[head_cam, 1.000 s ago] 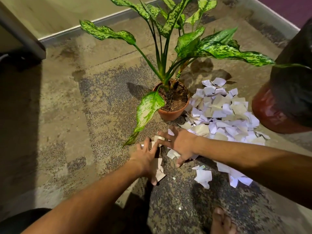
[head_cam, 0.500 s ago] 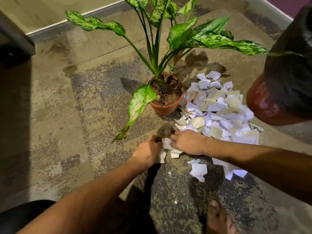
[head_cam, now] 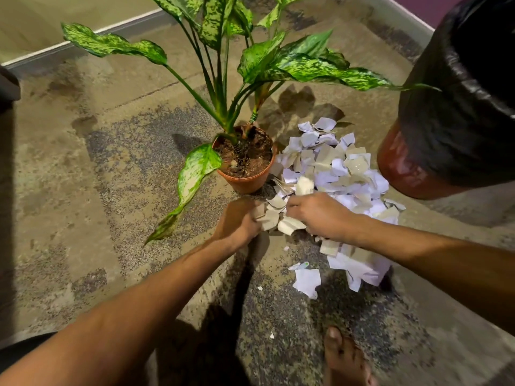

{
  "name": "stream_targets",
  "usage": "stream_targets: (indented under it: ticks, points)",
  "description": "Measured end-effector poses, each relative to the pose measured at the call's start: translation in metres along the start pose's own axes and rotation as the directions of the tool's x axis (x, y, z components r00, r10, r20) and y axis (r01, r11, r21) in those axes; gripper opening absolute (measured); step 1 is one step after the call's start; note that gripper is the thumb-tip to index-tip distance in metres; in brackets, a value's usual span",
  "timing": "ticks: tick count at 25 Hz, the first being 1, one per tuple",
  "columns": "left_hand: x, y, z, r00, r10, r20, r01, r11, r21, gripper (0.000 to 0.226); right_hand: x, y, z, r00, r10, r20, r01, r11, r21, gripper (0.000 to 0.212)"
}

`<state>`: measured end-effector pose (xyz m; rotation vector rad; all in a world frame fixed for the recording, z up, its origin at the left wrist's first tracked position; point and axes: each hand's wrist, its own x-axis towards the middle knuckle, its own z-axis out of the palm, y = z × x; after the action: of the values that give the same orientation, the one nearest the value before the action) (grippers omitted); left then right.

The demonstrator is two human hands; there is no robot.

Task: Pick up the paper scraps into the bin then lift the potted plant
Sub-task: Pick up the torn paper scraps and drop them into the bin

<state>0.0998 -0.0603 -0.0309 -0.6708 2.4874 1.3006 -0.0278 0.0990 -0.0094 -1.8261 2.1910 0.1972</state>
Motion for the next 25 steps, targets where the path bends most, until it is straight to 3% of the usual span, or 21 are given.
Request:
stream_targets:
  ticks: [4, 8, 11, 15, 16, 19, 25]
  points:
    - [0.019, 0.044, -0.013, 0.992, 0.058, -0.111, -0.078, 0.979, -0.187, 0.025, -0.015, 0.016, -0.023, 0.949, 0.179, -0.261, -0.103, 0.955, 0.279, 0.037]
    - [0.016, 0.075, -0.004, 0.978, 0.074, -0.197, -0.08, 0.997, -0.018, 0.017, -0.041, 0.031, -0.047, 0.855, 0.347, -0.385, -0.179, 0.895, 0.409, 0.033]
    - [0.017, 0.117, 0.004, 0.96, 0.164, -0.229, -0.186, 0.98, -0.075, 0.026, -0.071, 0.047, -0.068, 0.78, 0.429, -0.456, -0.259, 0.884, 0.39, 0.032]
    - [0.023, 0.177, -0.005, 0.908, 0.231, -0.35, -0.309, 0.933, -0.187, 0.009, -0.112, 0.067, -0.117, 0.5, 0.449, -0.741, -0.249, 0.894, 0.373, 0.013]
    - [0.024, 0.193, -0.008, 0.902, 0.23, -0.367, -0.32, 0.924, -0.209, 0.016, -0.121, 0.073, -0.13, 0.432, 0.457, -0.777, -0.257, 0.889, 0.38, 0.013]
    - [0.028, 0.241, -0.012, 0.86, 0.31, -0.405, -0.435, 0.86, -0.265, 0.024, -0.145, 0.095, -0.159, 0.302, 0.555, -0.775, -0.371, 0.817, 0.441, 0.022]
    - [0.028, 0.317, -0.004, 0.732, 0.546, -0.408, -0.646, 0.747, -0.157, 0.029, -0.182, 0.136, -0.16, 0.161, 0.789, -0.593, -0.524, 0.577, 0.627, 0.028]
